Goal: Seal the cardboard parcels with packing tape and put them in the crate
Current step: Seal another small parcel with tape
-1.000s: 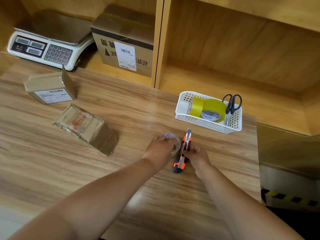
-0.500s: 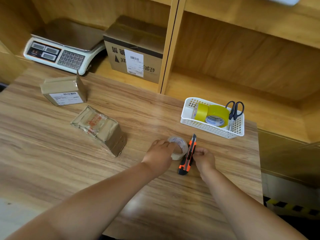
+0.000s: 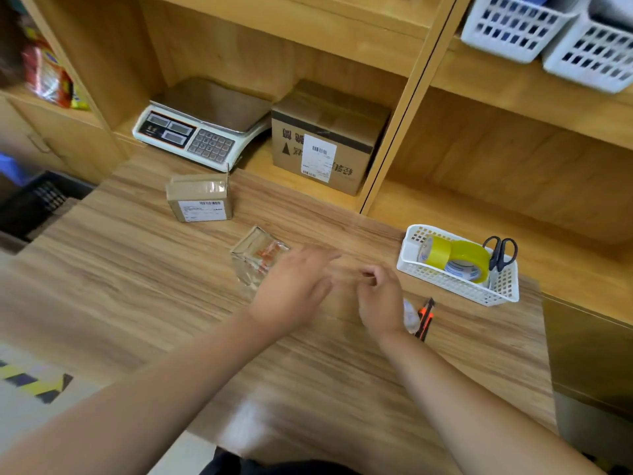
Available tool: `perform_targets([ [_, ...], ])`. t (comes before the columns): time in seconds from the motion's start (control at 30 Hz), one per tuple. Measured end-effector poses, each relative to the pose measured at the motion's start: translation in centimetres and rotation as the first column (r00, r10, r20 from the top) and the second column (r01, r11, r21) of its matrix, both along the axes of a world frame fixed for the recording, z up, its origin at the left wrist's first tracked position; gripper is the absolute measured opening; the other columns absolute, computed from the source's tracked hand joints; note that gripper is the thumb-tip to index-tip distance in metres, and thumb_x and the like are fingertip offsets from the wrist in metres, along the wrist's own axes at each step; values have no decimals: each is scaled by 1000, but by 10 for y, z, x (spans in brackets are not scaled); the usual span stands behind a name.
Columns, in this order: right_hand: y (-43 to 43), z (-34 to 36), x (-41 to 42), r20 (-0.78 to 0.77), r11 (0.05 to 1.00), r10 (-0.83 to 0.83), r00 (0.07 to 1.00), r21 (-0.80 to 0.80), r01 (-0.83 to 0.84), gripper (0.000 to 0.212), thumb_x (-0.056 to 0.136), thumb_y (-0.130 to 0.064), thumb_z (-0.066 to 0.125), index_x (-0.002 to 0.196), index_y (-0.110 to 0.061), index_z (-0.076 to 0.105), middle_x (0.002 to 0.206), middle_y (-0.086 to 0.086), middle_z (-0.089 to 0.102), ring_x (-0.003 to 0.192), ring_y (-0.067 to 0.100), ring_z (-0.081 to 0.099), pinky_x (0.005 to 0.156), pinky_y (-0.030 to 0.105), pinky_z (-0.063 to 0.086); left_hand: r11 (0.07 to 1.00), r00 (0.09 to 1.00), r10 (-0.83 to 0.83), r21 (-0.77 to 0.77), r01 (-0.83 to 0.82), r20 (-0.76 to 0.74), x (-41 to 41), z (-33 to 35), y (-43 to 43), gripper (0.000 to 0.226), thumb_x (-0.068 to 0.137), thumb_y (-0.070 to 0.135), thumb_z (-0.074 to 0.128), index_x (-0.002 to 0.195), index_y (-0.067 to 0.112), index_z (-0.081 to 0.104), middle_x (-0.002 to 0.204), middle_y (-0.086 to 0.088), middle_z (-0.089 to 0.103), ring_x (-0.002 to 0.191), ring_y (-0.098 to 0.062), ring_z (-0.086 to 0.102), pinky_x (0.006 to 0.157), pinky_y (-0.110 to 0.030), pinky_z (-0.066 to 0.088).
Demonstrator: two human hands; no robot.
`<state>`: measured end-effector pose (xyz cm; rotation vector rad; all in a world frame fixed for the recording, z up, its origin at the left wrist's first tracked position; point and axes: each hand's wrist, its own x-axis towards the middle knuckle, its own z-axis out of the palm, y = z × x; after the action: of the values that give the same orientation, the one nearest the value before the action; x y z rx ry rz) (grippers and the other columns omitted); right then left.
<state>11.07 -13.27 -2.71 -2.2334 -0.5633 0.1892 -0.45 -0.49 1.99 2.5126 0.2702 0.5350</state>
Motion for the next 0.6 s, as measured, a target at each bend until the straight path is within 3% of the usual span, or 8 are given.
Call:
perform_targets([
  [0.1,26,16,-25,66,990,130,989,55,-133,21,86,-5,58,104,-12,66,95,-11,52,96,22,55,88,36,44,987,989,150,-50,-150,9,-22,9,50,37,92,22,50,127,11,59,121,-7,63,117,-23,50,100,-26,33],
  [0.2,46,26,-45,138,971,235,962,1,-238,26,93,-18,56,117,-10,60,112,1,57,109,23,50,94,31,39,991,985,134,-13,-136,-109,-36,3,94,42,98,18,49,139,9,46,144,-8,46,138,-23,35,114,-32,22],
  [0.3,63,32,-61,84,948,309,947,-112,-299,60,92,-48,49,136,-7,45,132,9,50,124,23,40,103,31,31,998,965,-16,58,33,-262,-44,-12,119,55,101,30,41,149,9,24,157,-6,20,146,-19,13,119,-31,10],
  [0.4,76,29,-72,31,933,303,952,-211,-290,90,78,-71,25,143,-8,33,140,9,44,128,25,36,106,35,30,986,915,-106,80,148,-389,-47,-20,129,75,94,57,22,151,13,3,156,3,-6,144,-8,-6,118,-25,0],
  [0.5,85,29,-78,-34,922,277,960,-273,-276,95,80,-74,30,149,-9,21,149,9,35,134,25,29,110,36,26,979,911,-158,60,196,-382,-46,-26,136,95,77,80,8,146,18,-9,151,8,-14,141,-4,-11,114,-20,-3],
  [0.6,89,31,-83,-95,903,258,961,-332,-275,93,87,-64,43,151,-9,5,157,8,18,143,23,16,115,36,16,976,899,-167,62,210,-405,-46,-28,139,97,76,78,17,146,17,-13,150,9,-18,139,-2,-10,113,-18,-2],
])
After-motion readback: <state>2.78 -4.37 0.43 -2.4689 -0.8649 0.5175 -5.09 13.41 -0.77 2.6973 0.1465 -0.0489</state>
